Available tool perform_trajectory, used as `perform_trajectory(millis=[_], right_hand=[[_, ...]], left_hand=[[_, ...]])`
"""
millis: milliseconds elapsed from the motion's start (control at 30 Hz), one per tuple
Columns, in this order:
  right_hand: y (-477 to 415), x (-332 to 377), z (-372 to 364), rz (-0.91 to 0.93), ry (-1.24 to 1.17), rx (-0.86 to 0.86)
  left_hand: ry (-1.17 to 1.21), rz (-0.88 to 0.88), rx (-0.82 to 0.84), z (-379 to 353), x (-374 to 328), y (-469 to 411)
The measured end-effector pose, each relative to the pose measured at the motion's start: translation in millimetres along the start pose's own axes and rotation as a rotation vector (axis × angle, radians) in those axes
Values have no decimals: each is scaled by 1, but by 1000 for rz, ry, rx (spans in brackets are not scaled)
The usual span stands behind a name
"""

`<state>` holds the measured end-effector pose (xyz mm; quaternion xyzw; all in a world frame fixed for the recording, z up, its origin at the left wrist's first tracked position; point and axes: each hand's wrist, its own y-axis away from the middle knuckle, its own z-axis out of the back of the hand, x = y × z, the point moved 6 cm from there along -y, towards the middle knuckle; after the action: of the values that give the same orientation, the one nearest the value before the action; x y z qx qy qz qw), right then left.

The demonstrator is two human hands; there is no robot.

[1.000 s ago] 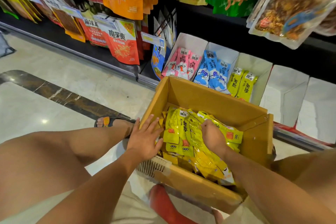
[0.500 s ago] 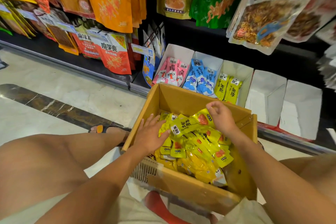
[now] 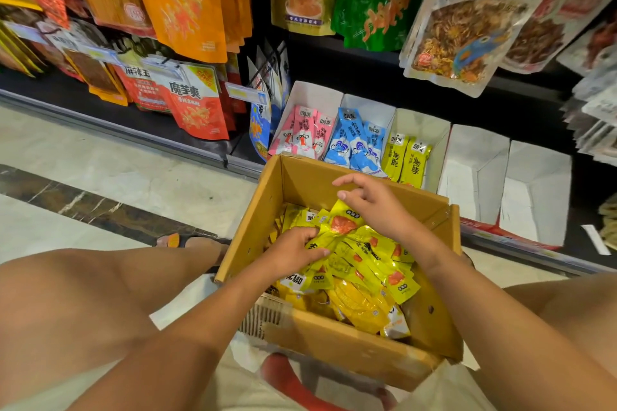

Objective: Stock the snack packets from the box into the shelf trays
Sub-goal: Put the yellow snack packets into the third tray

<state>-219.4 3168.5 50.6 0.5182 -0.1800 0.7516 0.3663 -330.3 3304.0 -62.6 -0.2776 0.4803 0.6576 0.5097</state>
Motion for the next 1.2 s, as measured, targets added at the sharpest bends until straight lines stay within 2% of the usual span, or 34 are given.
perform_trajectory(millis=[67, 200, 367, 433, 600, 733, 900, 1067, 1200], right_hand=[[-4, -7, -1, -40, -18, -33], [-8, -47, -5, -266, -77, -104], [-5, -114, -33, -490, -75, -45], [-1, -143, -51, -558, 19, 12], [29, -193, -96, -733, 267, 277], [41, -209, -121, -780, 377, 430], [40, -215, -132, -940, 184, 322], [37, -212, -142, -977, 111, 351], [40, -215, -147, -1108, -29, 287]], left_hand=[[-51, 12, -36, 9, 8, -1], [-21, 62, -112, 31, 36, -4], [-18, 44, -361, 82, 25, 7], [16, 62, -433, 98, 31, 8], [139, 121, -512, 115, 45, 11], [339, 132, -559, 118, 50, 12], [491, 134, -557, 118, 56, 11], [536, 142, -553, 116, 58, 10], [537, 141, -556, 117, 59, 9]])
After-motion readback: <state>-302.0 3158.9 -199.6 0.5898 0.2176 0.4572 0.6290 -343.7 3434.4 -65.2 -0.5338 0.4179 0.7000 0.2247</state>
